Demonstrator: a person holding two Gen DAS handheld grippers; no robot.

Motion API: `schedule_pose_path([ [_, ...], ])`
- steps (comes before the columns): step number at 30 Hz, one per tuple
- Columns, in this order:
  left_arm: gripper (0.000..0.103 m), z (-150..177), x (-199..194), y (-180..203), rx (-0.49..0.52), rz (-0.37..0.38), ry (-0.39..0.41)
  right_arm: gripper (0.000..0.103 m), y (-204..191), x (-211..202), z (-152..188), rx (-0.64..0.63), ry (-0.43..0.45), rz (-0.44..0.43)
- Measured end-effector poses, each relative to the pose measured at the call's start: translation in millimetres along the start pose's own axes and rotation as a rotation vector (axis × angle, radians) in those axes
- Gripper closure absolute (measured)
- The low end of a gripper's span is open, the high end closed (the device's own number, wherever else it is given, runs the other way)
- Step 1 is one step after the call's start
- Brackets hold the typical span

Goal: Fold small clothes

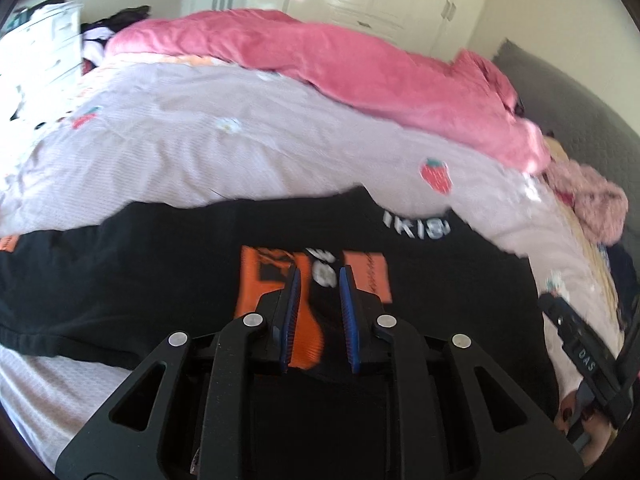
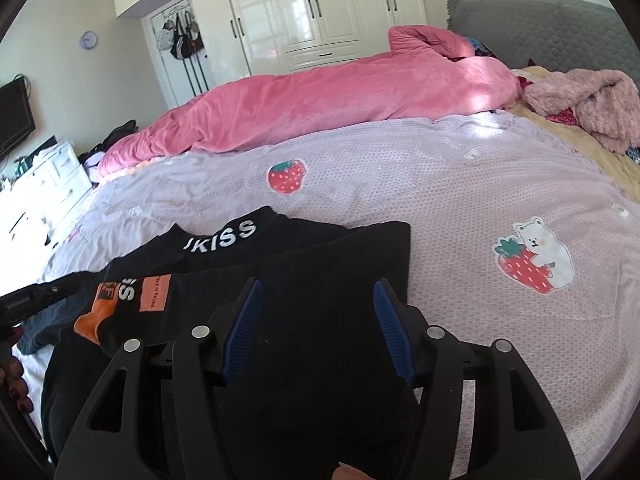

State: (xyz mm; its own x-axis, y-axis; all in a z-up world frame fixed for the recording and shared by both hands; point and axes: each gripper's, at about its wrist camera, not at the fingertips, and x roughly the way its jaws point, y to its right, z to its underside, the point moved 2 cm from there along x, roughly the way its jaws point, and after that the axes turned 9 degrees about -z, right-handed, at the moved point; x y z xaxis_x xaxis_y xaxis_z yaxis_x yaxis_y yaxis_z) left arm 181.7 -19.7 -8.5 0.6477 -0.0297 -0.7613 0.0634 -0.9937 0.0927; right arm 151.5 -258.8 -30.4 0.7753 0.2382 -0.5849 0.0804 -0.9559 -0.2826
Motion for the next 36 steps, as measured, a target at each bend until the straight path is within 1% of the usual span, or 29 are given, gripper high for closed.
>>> schedule_pose_path([
  [2, 0.085, 7, 11, 6, 0.026, -0.016, -0.039, 0.046, -4, 0, 1, -0.019, -0.003, -0.006],
  [5, 0.085, 21, 32, 3, 0.034, -0.066, -0.104, 0.046, -7, -1, 1, -0.031, 0.000, -0.007],
  [6, 0.085, 26, 39, -1, 0.031, -0.072, -0.119, 0.045, -7, -2, 0, -0.031, 0.001, -0.009],
  [10, 0.085, 33, 44, -7, 0.026, -0.055, -0.108, 0.044, -10, -1, 0, -0.041, -0.001, -0.017],
  [13, 0.085, 31, 43, -7, 0.028, -0.058, -0.110, 0.043, -16, 5, 3, -0.066, -0.032, -0.025],
  [16, 0.085, 31, 43, -7, 0.020, -0.052, -0.111, 0.043, -20, 16, 10, -0.084, -0.098, -0.016],
  [18, 0.085, 31, 42, -7, 0.021, -0.051, -0.112, 0.043, -20, 27, 16, -0.111, -0.159, 0.018],
  [20, 0.085, 31, 41, -8, 0.019, -0.048, -0.114, 0.041, -16, 40, 24, -0.129, -0.238, 0.075],
  [21, 0.085, 31, 40, -8, 0.019, -0.047, -0.115, 0.041, -13, 47, 28, -0.127, -0.269, 0.084],
  [23, 0.085, 30, 39, -8, 0.018, -0.048, -0.114, 0.041, -13, 47, 29, -0.121, -0.266, 0.083],
  [26, 0.085, 31, 35, -8, 0.020, -0.052, -0.110, 0.034, -14, 43, 28, -0.106, -0.252, 0.053],
  [30, 0.084, 30, 27, -10, 0.015, -0.049, -0.099, 0.034, -15, 34, 24, -0.096, -0.220, 0.032],
  [32, 0.080, 29, 22, -11, 0.013, -0.051, -0.094, 0.033, -17, 30, 23, -0.088, -0.207, 0.023],
  [34, 0.078, 28, 16, -13, 0.014, -0.052, -0.090, 0.029, -18, 26, 21, -0.080, -0.192, 0.016],
  [35, 0.078, 28, 14, -15, 0.014, -0.055, -0.088, 0.025, -20, 23, 20, -0.079, -0.181, 0.012],
  [36, 0.077, 28, 10, -18, 0.013, -0.059, -0.086, 0.024, -22, 22, 20, -0.080, -0.176, 0.012],
])
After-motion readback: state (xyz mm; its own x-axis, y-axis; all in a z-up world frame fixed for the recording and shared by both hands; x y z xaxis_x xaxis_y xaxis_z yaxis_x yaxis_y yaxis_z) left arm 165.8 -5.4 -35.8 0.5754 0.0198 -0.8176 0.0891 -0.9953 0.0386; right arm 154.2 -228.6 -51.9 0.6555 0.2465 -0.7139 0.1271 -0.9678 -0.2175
